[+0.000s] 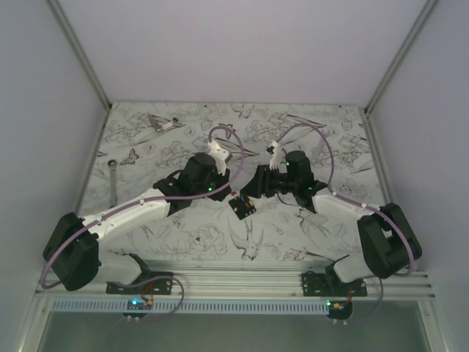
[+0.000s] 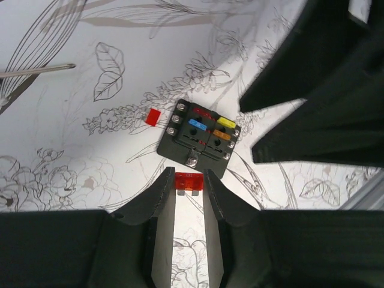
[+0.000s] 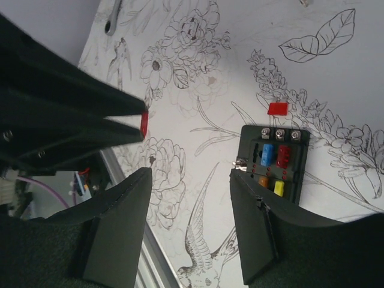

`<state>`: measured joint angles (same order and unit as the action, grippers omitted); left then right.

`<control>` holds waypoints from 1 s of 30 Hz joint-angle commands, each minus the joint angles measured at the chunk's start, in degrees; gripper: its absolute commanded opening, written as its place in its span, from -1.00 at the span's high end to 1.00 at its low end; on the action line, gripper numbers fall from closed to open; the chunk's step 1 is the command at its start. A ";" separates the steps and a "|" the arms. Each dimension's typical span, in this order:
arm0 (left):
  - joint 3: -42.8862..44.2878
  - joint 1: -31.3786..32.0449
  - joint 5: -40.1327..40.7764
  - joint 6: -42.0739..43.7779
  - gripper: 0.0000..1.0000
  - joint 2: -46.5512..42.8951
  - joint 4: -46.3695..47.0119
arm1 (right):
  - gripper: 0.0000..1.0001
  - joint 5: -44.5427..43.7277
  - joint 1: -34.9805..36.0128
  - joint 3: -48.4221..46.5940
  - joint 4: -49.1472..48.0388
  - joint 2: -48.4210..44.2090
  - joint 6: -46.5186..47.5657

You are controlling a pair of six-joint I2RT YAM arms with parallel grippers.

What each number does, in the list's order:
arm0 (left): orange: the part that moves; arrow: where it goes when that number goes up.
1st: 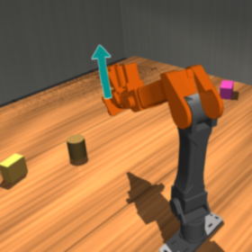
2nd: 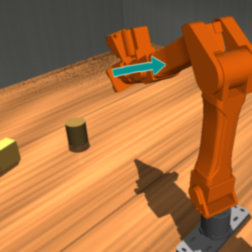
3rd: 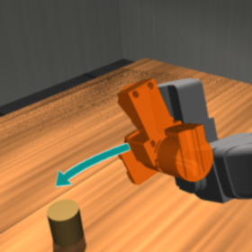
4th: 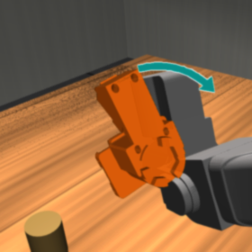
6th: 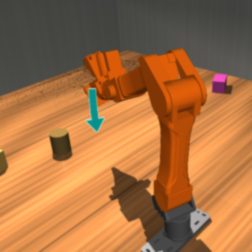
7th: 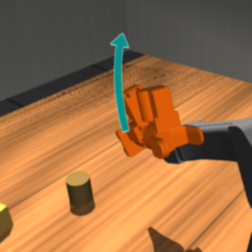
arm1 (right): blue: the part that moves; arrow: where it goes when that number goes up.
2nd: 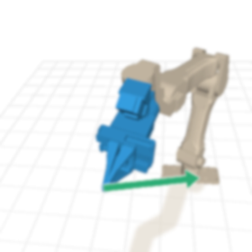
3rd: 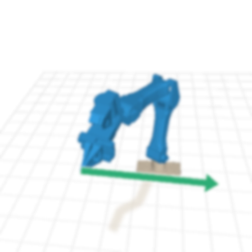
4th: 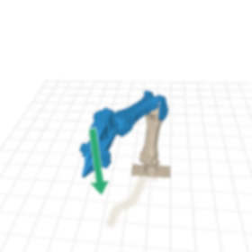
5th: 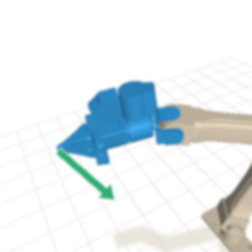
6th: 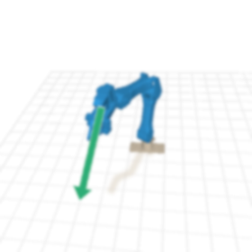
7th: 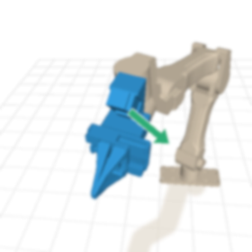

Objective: Snap on the fuse box
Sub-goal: Pick up the fuse from the center of the board.

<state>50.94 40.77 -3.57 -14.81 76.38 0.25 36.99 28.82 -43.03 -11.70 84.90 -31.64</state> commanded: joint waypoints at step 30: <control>5.80 6.34 14.63 -32.06 0.71 -0.24 0.63 | 0.25 -24.94 14.03 16.66 -36.57 -10.59 9.80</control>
<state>55.66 46.57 11.64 -45.06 76.82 0.30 14.59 42.26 -26.65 -44.05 74.39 -22.90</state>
